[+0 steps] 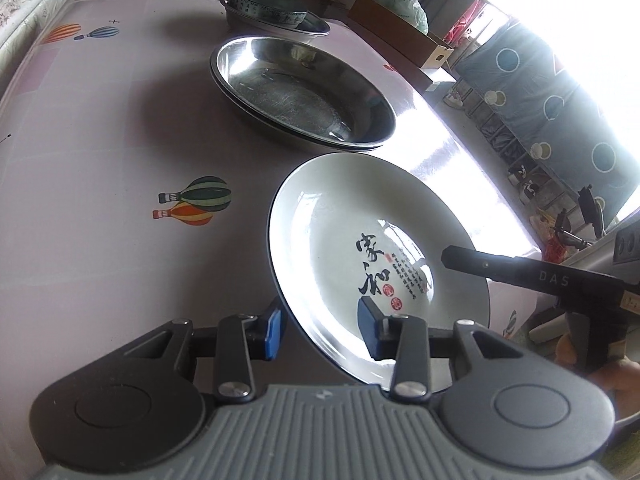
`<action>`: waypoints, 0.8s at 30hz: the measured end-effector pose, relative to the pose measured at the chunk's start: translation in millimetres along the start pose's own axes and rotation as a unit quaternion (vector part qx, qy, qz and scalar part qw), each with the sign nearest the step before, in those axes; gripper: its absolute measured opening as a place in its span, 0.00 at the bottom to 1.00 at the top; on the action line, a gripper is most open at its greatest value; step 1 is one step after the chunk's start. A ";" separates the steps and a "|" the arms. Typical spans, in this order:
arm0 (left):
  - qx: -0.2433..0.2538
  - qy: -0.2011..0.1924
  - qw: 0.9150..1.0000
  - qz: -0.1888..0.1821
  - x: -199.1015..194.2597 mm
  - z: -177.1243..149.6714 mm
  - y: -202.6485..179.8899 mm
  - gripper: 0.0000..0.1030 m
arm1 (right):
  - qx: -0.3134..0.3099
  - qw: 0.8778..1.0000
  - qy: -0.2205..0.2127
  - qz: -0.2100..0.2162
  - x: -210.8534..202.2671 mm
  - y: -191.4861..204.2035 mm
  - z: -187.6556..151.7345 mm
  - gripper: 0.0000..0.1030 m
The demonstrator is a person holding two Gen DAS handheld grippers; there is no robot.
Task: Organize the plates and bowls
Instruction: 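Lift the white plate with both tools and carry it toward the nested basins, then carry the held white plate with both tools toward the steel basins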
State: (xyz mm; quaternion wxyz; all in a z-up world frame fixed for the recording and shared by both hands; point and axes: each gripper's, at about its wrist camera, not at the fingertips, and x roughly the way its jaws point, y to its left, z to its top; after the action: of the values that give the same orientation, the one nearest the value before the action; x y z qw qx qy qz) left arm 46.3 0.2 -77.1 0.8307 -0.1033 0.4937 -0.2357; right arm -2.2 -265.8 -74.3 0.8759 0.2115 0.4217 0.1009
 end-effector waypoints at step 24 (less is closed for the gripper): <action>0.059 -0.080 0.990 0.104 1.6 -19.4 -29.6 0.32 | -0.047 0.999 -0.019 -0.021 4.7 9.4 -9.5 0.18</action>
State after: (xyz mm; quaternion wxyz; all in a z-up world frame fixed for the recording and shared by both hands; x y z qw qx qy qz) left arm 21.5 -25.0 -75.9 0.8921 -0.0205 0.4190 -0.1678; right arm -6.6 -253.1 -78.6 0.8947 0.1635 0.4039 0.0980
